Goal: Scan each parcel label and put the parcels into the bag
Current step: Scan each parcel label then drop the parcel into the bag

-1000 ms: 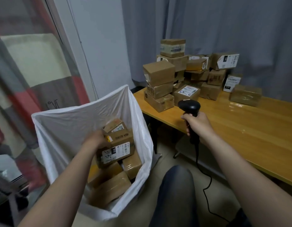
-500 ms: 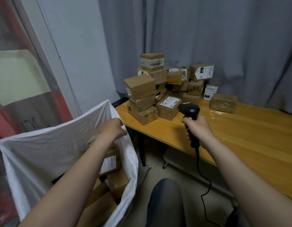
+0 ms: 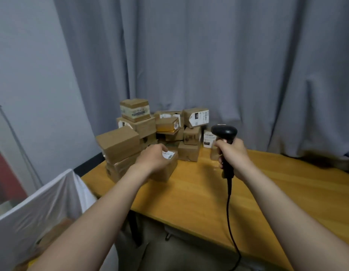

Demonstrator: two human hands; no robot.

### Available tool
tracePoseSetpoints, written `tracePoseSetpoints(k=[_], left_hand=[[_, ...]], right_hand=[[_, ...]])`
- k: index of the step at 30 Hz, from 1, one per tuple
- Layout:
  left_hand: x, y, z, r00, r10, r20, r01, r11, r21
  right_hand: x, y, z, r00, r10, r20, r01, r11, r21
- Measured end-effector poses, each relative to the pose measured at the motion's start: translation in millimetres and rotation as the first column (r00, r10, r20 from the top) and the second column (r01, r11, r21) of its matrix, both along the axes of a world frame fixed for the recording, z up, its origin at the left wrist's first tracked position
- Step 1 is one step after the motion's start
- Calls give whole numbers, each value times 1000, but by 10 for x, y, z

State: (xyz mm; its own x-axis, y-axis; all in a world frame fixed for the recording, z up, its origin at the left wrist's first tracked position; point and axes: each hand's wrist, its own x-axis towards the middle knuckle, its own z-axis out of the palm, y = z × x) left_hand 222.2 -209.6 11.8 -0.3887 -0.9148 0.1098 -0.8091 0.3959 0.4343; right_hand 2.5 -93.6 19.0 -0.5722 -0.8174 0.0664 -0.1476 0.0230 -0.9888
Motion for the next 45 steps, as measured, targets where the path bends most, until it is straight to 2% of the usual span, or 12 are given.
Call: tracePoseSetpoints(k=[5,11,18,24,28,33,40,42,45], left_hand=[[-709,-455,148,996,-84,0,84,996,-32],[-1529,-1201,293,989,-140,54,147,978,-147],[-2214,-2123,319,979,-36,198,83,969,-234],[-2486,-2689,248,963,-40,267,111,961,-254],[-2589,-2909,215,945,-25,327,109,964,-242],[-2661,-3007,179,951,-35,306,91,981,-170],[-2640,-2881,261,965,-5,261,78,959,-273],[-2616,-2753,301,981,-17,193,74,954,-292],[-2544,-2478,361,995,-96,-22,88,968,-236]], right_hand=[[-523,-308,209,999,-49,-14,49,999,-21],[-1017,-871,156,998,-58,-36,58,998,7],[-1351,-1492,-94,1000,-16,-1,16,999,38],[-1537,-1793,-361,995,-16,100,9,998,69],[-1607,-1877,-447,994,-12,106,3,996,89],[-1660,-1897,-451,992,-6,127,-4,997,79],[-1674,-1803,-407,991,-9,137,2,999,50],[-1649,-1762,-387,989,-16,150,12,1000,24],[-1577,-1648,-311,986,-8,166,11,1000,-18]])
